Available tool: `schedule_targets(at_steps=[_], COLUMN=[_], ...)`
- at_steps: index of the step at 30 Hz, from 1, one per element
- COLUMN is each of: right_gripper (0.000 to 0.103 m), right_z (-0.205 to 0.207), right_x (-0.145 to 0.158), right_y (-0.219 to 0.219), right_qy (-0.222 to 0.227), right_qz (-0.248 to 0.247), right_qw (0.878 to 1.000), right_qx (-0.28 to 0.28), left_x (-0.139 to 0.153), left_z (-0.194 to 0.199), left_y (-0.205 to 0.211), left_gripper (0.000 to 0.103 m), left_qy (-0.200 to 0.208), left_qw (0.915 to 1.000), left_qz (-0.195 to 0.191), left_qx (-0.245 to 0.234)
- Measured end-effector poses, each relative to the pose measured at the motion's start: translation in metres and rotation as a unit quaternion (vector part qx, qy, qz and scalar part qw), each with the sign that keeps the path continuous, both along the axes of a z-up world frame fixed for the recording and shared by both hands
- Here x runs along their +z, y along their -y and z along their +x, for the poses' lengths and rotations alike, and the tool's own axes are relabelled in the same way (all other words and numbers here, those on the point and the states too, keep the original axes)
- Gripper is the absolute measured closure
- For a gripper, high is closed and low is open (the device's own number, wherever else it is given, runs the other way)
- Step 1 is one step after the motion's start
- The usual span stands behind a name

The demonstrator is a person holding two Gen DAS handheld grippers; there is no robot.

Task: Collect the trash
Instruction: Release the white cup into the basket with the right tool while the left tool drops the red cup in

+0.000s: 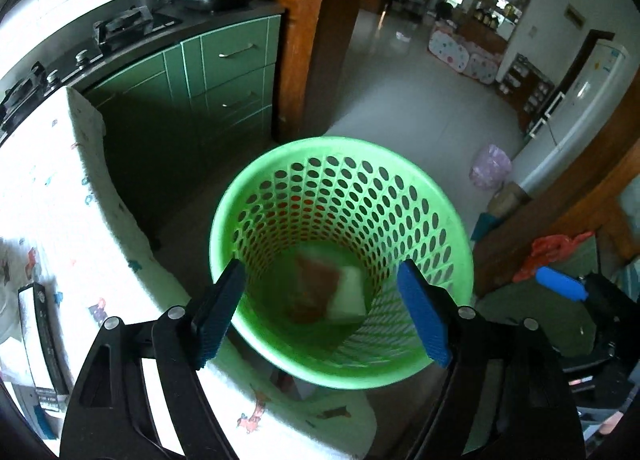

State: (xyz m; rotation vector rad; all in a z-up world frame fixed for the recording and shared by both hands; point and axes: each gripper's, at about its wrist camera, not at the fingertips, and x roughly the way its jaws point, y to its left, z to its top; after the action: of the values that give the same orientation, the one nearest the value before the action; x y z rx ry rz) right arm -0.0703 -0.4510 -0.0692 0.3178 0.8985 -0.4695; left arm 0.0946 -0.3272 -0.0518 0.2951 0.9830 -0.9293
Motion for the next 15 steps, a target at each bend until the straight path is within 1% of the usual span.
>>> schedule_targets(at_steps=[7, 11, 15], right_gripper=[0.023, 0.023, 0.023], right_z=[0.009, 0.02, 0.033], right_x=[0.005, 0.008, 0.012], right_y=[-0.02, -0.036, -0.054], right_qy=[0.01, 0.016, 0.021], right_qz=[0.001, 0.003, 0.003], right_qw=[1.0, 0.999, 0.997], right_qx=[0.026, 0.045, 0.072], left_x=[0.017, 0.024, 0.03], left_z=[-0.005, -0.004, -0.002], left_y=[-0.041, -0.072, -0.109], left_gripper=[0.026, 0.026, 0.025], left_qy=[0.029, 0.041, 0.054], left_qw=[0.9992, 0.9975, 0.994], left_qz=[-0.007, -0.007, -0.003], left_qx=[0.028, 0.057, 0.095])
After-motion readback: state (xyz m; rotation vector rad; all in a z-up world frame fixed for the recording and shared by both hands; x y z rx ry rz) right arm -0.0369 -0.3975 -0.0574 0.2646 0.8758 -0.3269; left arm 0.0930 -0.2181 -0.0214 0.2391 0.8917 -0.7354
